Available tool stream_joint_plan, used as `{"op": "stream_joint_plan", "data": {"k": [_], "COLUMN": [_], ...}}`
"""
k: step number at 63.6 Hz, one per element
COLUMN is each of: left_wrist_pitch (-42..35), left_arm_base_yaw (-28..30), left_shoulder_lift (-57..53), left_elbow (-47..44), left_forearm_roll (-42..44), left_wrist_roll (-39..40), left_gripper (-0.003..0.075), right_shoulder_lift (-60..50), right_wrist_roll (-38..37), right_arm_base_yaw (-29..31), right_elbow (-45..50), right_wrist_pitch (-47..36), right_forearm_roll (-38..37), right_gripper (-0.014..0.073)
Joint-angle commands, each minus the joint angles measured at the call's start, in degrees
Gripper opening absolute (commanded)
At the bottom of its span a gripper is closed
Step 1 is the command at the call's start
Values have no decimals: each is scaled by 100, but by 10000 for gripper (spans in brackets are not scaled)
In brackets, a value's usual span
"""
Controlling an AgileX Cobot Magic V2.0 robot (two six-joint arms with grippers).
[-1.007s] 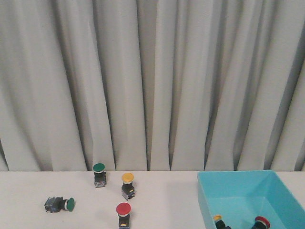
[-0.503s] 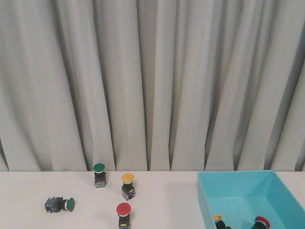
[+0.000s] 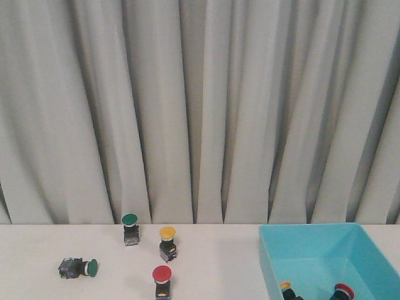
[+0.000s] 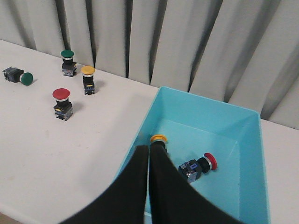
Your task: Pick red and yellow buttons and place in box
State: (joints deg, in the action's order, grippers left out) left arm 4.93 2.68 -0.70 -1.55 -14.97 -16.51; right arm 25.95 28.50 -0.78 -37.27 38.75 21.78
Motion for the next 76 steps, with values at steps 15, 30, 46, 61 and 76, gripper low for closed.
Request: {"op": "stream_joint_plan", "data": {"k": [15,30,46,61,76], "left_wrist_pitch": [-382,-382,-382,-382,-382], "left_arm_base_yaw": [10,10,10,10,10], "left_shoulder_lift": [-83,-78,-78,-78,-78], "left_elbow": [-57,-57,-57,-57,-57], "left_forearm_roll": [-12,-12,-12,-12,-12], "left_wrist_roll": [23,23,23,23,23], "left_gripper": [-6,-6,-6,-6,-6], "right_shoulder_lift": [35,35,35,35,-950], "right_wrist_roll": [46,46,46,40,-154], "right_arm_base_yaw": [20,20,20,20,21], "right_elbow": [-153,-153,-153,-139,1326], "right_wrist_pitch": [-339,-284,-271,-271,-1835], "right_forearm_roll": [90,90,90,56,86], "right_gripper": [-8,-8,-8,-8,-8]}}
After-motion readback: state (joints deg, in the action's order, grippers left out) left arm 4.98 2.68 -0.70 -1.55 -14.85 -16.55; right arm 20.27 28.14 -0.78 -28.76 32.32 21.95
